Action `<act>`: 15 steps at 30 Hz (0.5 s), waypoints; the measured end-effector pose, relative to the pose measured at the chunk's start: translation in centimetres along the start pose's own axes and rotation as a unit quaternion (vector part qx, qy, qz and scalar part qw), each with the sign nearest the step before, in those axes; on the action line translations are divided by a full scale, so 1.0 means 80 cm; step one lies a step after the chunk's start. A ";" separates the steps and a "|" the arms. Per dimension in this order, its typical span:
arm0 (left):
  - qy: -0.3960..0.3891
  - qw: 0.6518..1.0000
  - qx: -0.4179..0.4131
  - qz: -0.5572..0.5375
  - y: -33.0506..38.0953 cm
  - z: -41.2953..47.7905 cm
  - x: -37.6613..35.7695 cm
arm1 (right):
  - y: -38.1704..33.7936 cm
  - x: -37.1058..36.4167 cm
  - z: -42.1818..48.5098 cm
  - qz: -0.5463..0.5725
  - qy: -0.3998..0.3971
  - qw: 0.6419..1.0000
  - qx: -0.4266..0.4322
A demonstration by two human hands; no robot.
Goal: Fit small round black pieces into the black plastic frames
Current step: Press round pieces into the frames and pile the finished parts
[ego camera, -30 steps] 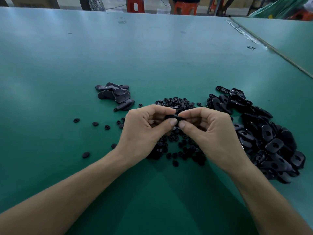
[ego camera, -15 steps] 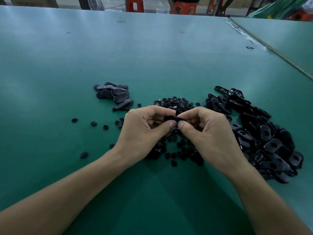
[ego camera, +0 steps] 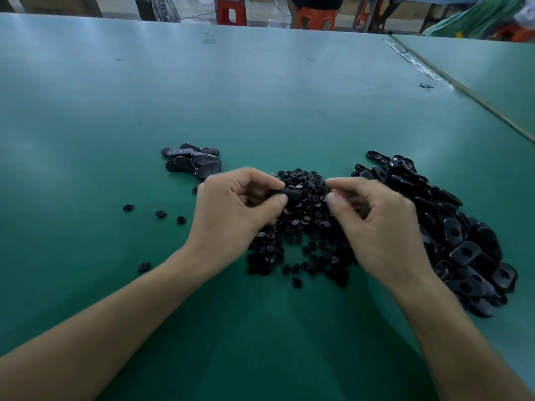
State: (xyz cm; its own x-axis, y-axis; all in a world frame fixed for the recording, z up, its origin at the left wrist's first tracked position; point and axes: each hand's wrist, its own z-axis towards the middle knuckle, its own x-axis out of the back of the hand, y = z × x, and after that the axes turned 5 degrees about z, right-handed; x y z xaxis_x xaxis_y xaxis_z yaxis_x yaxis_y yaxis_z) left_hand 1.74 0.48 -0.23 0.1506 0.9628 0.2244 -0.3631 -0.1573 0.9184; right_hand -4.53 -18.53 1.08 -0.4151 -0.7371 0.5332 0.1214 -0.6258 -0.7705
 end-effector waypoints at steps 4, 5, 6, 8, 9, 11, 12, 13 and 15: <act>0.062 0.998 0.015 0.010 -0.006 0.027 0.029 | 0.019 0.020 0.003 -0.266 0.013 0.962 -0.066; 0.075 0.997 0.023 0.017 -0.009 0.034 0.036 | 0.020 0.020 0.002 -0.287 0.006 0.954 -0.086; 0.086 0.996 0.032 0.025 -0.011 0.039 0.044 | 0.020 0.020 0.001 -0.298 0.001 0.949 -0.100; 0.107 0.992 0.046 0.040 -0.017 0.051 0.059 | 0.018 0.019 0.000 -0.309 -0.008 0.944 -0.113; 0.117 0.991 0.052 0.050 -0.021 0.056 0.067 | 0.017 0.020 0.001 -0.312 -0.011 0.943 -0.118; 0.131 0.985 0.067 0.085 -0.029 0.064 0.081 | 0.018 0.021 0.001 -0.311 -0.007 0.942 -0.124; 0.136 0.982 0.076 0.107 -0.035 0.067 0.086 | 0.018 0.020 0.001 -0.307 -0.003 0.943 -0.128; 0.142 0.978 0.083 0.129 -0.040 0.068 0.089 | 0.018 0.019 0.002 -0.302 0.001 0.944 -0.133; 0.150 0.967 0.089 0.183 -0.049 0.069 0.095 | 0.017 0.017 0.002 -0.295 0.003 0.945 -0.141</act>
State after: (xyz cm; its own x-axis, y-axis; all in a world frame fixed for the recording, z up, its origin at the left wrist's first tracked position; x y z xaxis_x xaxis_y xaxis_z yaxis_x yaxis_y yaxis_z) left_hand 9.41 7.18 -0.35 -0.2423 0.8513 0.4654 -0.1732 -0.5099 0.8426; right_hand -4.79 -20.41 0.85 -0.3416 -0.2796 0.8973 -0.3781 -0.8332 -0.4035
